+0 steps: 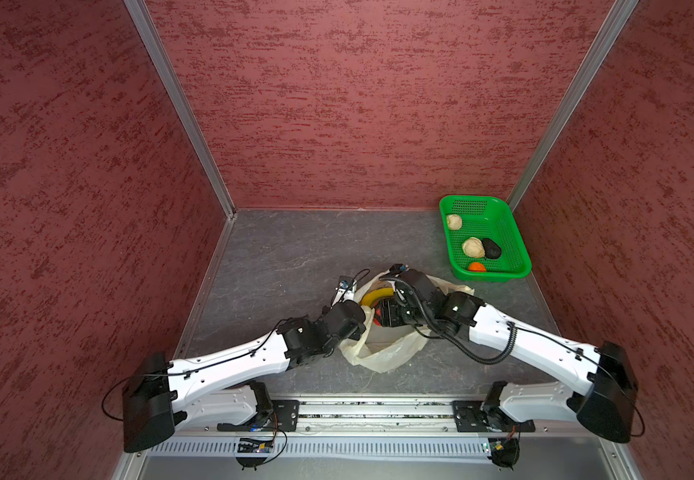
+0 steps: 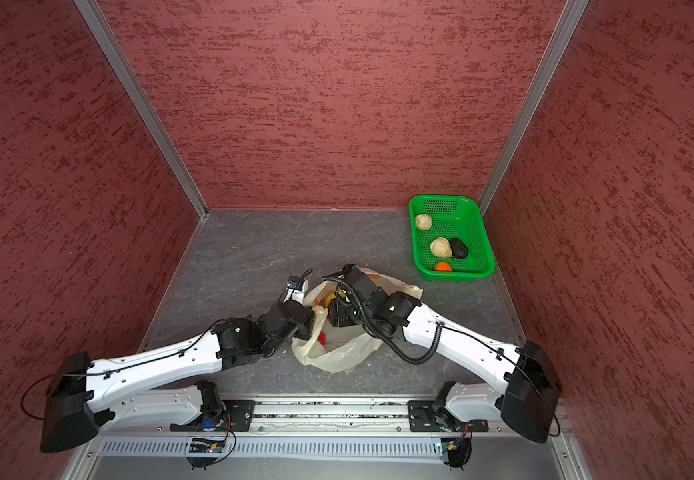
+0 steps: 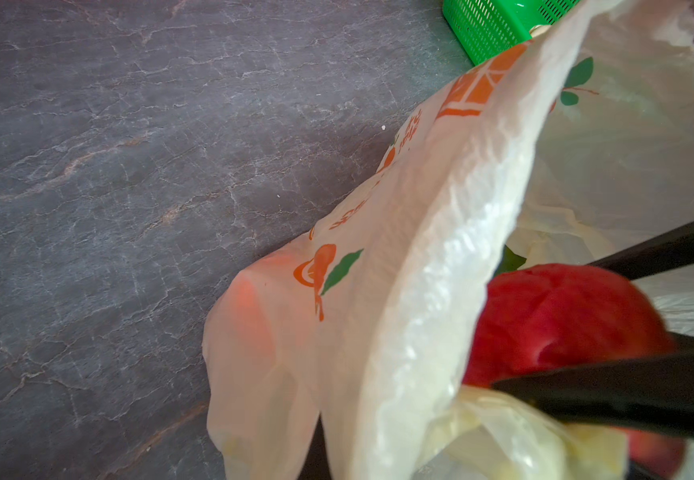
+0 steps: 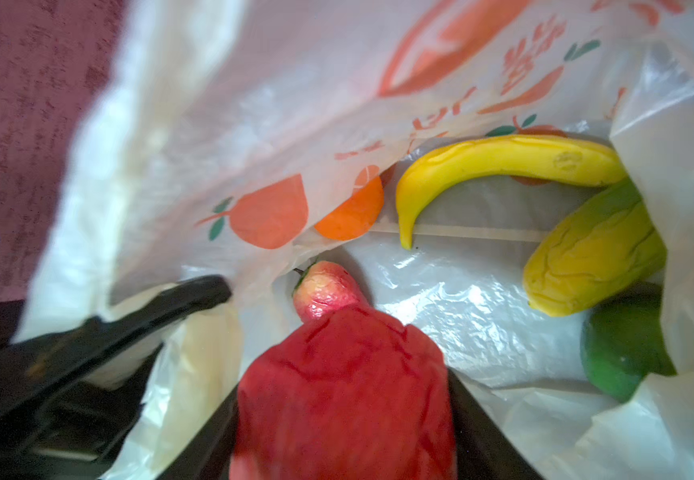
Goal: Untie the knot of the plastic bag and take out the fruit
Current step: 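Close the right gripper on the red apple inside the bag, then lift the red apple out with the right gripper and carry it to the green basket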
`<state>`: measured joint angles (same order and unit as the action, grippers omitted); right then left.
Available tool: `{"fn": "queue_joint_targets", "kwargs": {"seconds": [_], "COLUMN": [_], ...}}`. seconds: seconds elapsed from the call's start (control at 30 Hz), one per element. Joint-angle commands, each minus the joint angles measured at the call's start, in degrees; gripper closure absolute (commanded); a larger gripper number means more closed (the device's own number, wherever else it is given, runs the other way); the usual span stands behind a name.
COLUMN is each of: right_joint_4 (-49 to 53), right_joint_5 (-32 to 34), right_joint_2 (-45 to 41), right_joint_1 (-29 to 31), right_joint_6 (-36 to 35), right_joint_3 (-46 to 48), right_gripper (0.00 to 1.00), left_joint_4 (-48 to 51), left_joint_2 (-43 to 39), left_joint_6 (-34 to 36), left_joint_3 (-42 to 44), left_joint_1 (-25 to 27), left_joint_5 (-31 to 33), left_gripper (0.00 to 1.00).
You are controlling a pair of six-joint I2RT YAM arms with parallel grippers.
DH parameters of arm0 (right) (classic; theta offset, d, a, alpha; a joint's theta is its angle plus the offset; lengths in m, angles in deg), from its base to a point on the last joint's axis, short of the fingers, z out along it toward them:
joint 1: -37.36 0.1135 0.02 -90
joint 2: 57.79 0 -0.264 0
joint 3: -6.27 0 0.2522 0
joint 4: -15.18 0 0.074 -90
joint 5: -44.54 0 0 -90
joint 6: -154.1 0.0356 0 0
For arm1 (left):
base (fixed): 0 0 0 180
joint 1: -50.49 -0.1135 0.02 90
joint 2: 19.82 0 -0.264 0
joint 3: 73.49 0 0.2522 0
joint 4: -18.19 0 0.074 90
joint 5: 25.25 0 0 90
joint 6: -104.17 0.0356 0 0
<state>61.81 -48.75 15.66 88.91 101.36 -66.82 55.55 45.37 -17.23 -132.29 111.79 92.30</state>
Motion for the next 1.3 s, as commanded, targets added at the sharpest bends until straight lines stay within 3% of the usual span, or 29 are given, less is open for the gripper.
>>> {"fn": "queue_joint_targets", "kwargs": {"seconds": [0.0, 0.37, 0.53, 0.63, 0.93, 1.27], "right_joint_4": [4.3, 15.2, 18.4, 18.5, 15.1, -2.5], "right_joint_5": [-0.9, 1.5, 2.9, 2.5, -1.4, -6.8], "right_joint_2": [-1.9, -3.8, -3.6, -3.2, -0.9, 7.9], "right_joint_1": [0.4, -0.1, -3.7, -8.6, -31.0, -50.7], "right_joint_6": [-0.8, -2.5, -4.4, -6.4, -12.9, -11.1], "right_joint_3": [-3.7, -16.5, -22.1, -24.4, -28.4, -18.3], "right_gripper": [0.52, 0.52, 0.52, 0.52, 0.52, 0.52], "left_joint_4": [0.6, 1.1, 1.0, 1.1, 0.7, -0.5], "left_joint_2": [0.6, 0.4, -0.2, -0.4, -1.1, -0.9], "left_joint_6": [0.5, 0.5, 0.4, 0.4, 1.1, 1.5], "left_joint_3": [-1.7, -1.9, -1.5, -1.3, -0.9, -0.9], "left_joint_1": [-0.2, -0.2, 0.1, 0.4, 1.4, 2.9], "left_joint_5": [0.8, 1.3, 1.4, 1.4, 1.3, 2.1], "left_gripper": [1.00, 1.00, 1.00, 1.00, 1.00, 1.00]}}
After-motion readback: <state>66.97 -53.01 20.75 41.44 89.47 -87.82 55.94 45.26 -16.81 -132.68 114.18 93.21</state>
